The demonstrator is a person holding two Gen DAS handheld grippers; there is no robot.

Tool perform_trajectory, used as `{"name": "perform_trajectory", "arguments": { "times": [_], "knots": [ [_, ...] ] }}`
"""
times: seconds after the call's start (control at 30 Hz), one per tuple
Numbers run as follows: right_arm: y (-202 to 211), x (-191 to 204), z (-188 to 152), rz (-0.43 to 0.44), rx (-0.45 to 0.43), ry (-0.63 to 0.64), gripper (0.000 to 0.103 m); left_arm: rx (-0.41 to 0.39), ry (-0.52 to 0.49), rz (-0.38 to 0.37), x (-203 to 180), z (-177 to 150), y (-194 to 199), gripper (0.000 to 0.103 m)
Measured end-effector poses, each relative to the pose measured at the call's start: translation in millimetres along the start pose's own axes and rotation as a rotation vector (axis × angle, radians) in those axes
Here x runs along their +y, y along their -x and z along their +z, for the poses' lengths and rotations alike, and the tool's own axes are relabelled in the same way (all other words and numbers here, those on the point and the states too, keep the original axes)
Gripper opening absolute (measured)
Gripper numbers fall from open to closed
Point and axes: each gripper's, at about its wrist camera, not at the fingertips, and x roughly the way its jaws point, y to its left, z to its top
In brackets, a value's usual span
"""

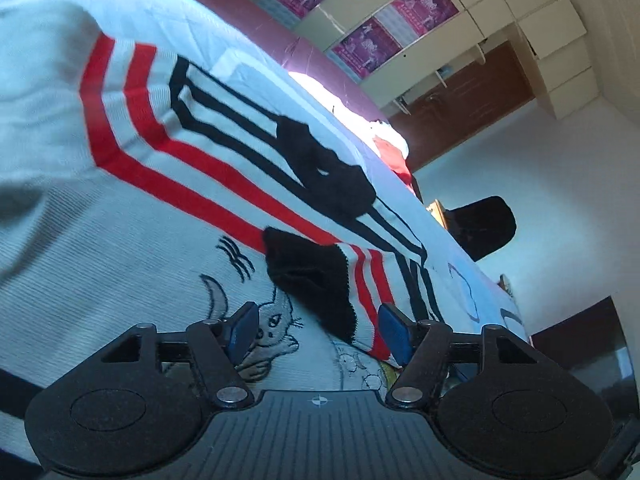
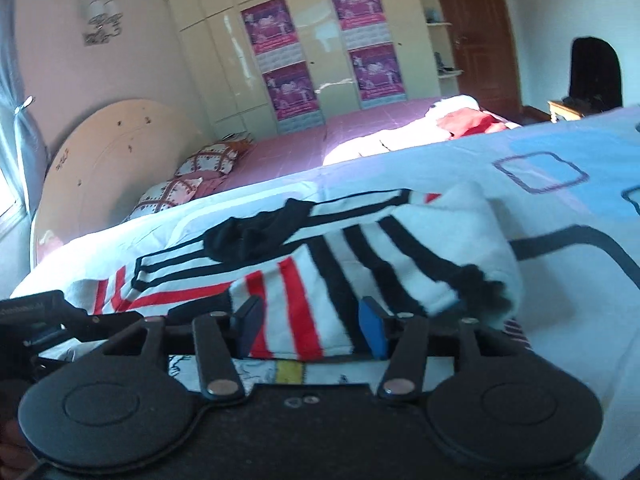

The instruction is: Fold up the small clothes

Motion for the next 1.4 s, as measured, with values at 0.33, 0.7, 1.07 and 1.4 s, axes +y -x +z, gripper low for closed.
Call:
{"name": "perform_trajectory", "arguments": {
  "times": [0.33,0.7,1.07,1.4],
  "knots": [
    [6.2,-72.7,2.0,-0.035,0.005,-0.229,0.056,-0.032,-0.129,0.034,-31.7,22.4,-65.6,0.004],
    [-25.8,-87.4,-3.6,-0.06,0.057,-0.261,0.037,-0.08,-0.329,0.181,-15.0,51.1,-33.7,0.004],
    [-69.3,-105.1,58.9,-0.057,-0.035,-0.118,0.055,-0.12,-0.298,0.178,2.0,37.9,-19.8,0.005],
    [-133.1,-133.8,86.7,0.082,0.037,-0.176,0.009,-0.187,-0.273,0.152,10.6,21.9,-14.3,0.004]
  ]
}}
